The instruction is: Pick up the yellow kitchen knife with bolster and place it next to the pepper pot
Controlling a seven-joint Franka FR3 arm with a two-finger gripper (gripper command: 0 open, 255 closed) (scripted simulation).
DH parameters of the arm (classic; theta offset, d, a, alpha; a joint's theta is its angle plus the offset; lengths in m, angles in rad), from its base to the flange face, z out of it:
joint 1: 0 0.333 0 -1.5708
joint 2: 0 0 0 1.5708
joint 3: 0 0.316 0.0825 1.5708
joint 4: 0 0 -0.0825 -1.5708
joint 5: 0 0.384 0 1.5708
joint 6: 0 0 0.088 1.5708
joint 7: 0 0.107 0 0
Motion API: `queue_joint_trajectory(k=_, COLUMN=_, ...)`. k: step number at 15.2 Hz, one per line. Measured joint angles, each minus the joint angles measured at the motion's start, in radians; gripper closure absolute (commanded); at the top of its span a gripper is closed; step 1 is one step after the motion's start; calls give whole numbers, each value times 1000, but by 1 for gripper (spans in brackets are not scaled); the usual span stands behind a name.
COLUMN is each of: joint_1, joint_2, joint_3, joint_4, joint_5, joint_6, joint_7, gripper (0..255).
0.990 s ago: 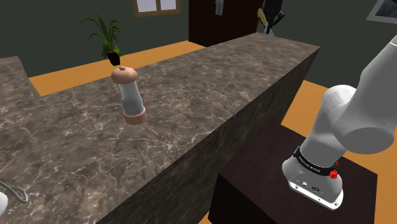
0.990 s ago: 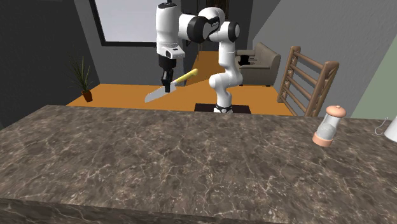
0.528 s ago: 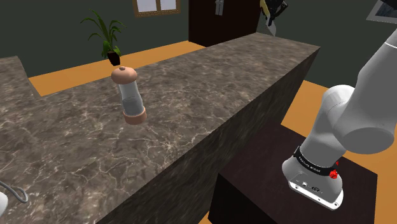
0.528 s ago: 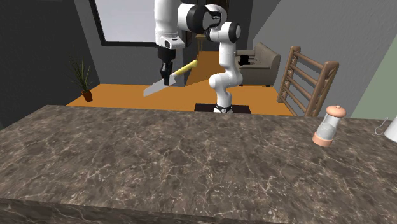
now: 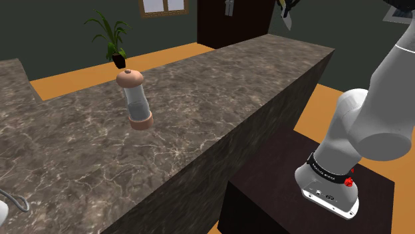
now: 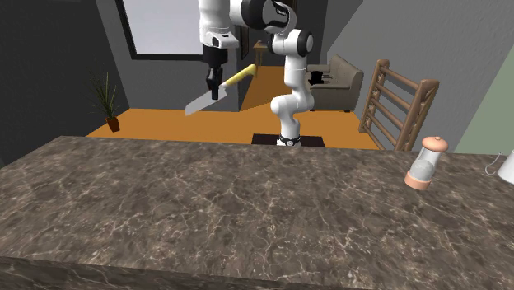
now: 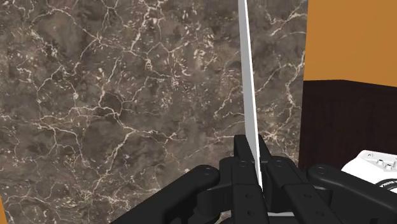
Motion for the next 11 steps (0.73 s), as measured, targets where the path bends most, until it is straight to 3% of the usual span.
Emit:
queue_joint_trajectory(k=6, joint_1=73, joint_2=-163, joint_3=141, joint_4=-110, joint_5=-118, joint_6=-28, joint_7=201, gripper=255)
queue_joint_trajectory(k=11, joint_1=102, joint_2=-265, joint_3=274, joint_4=-201, joint_5=-164, joint_6=-49, joint_7=368, gripper=255)
